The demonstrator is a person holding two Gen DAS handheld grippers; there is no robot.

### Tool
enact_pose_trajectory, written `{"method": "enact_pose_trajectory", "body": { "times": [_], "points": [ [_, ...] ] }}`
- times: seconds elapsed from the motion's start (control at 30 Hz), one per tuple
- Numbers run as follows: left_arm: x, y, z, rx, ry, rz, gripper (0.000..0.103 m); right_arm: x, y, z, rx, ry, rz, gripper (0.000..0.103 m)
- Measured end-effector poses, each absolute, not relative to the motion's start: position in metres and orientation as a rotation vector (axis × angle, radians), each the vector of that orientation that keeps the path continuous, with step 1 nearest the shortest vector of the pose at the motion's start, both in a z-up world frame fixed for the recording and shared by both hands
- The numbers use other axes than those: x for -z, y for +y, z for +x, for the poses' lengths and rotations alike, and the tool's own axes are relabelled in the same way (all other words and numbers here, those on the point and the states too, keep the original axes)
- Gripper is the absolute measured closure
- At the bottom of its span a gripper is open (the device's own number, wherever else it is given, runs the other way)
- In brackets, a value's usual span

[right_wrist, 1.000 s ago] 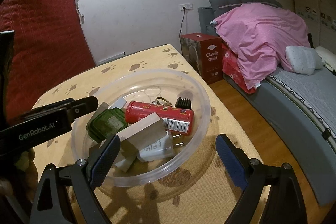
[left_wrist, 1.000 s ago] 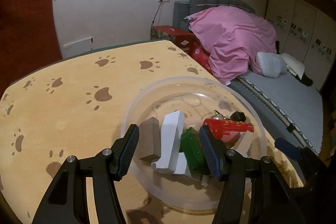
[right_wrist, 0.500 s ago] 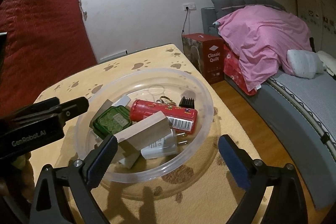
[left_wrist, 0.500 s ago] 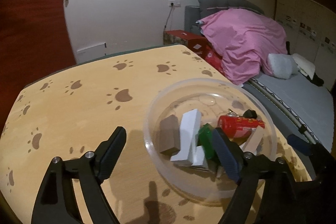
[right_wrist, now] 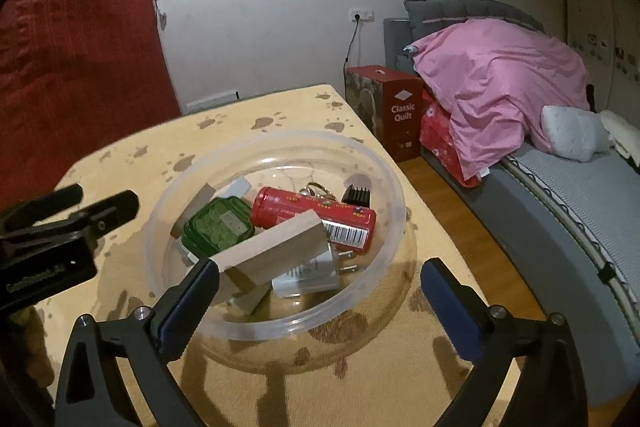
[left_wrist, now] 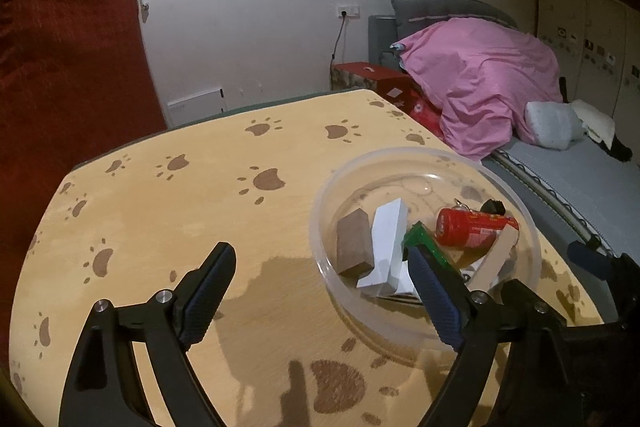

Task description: Organize rigid objects

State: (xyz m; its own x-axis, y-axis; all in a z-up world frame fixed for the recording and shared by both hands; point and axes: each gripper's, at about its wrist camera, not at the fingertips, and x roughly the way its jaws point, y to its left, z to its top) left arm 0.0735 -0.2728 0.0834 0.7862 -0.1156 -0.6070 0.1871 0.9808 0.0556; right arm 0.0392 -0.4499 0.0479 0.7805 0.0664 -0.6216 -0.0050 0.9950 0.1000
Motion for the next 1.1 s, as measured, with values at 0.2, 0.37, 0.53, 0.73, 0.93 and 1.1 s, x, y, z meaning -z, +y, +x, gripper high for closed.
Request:
{"method": "enact_pose_trajectory", "body": {
  "times": [0.2, 0.37, 0.53, 0.73, 0.93, 1.1],
  "points": [
    [-0.087, -0.269, 0.065, 0.150, 0.631, 0.121, 0.011, -0.049, -0.444, 0.036, -0.036, 0.683, 0.068, 0.000],
    [-0.089, -0.262, 0.058, 0.123, 0.623, 0.116, 0.010, -0.052, -0.443, 0.035, -0.028, 0.680, 0.058, 0.000],
    [-0.090, -0.260, 0.052, 0.115, 0.616, 0.127, 0.010, -0.055, -0.439, 0.031, -0.015, 0.670, 0.025, 0.000],
    [-0.092, -0.259, 0.045, 0.100, 0.605, 0.138, 0.005, -0.062, -0.437, 0.024, 0.002, 0.649, -0.018, 0.000],
    [-0.091, -0.266, 0.041, 0.136, 0.630, 0.131, 0.002, -0.065, -0.440, 0.018, 0.014, 0.647, -0.041, 0.000],
    [-0.090, -0.270, 0.039, 0.141, 0.631, 0.143, 0.001, -0.064, -0.444, 0.019, 0.013, 0.651, -0.033, 0.000]
  ]
}}
